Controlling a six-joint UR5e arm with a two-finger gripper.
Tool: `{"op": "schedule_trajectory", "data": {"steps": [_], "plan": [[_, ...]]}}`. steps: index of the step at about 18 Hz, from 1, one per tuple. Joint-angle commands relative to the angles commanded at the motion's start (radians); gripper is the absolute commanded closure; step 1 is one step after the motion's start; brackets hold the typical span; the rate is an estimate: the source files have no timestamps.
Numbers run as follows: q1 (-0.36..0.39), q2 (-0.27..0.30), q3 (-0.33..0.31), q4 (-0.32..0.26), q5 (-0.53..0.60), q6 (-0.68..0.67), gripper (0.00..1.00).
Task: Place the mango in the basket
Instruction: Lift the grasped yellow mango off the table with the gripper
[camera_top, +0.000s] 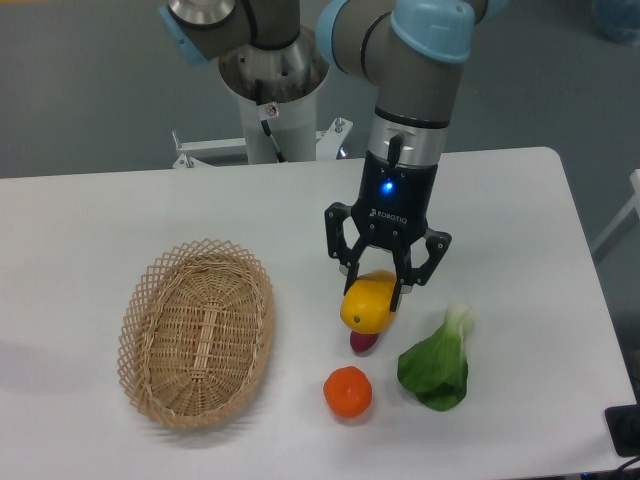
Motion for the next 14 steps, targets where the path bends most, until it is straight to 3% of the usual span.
{"op": "schedule_trajectory", "data": {"steps": [9, 12, 14], "plan": [[-0.008, 0.005, -0.029, 0.0, 0.002, -0.014, 0.51], [-0.043, 0.025, -0.038, 0.002, 0.011, -0.104, 0.51], [-0.069, 0.04, -0.08, 0.011, 0.035, -0.136, 0.51]]}}
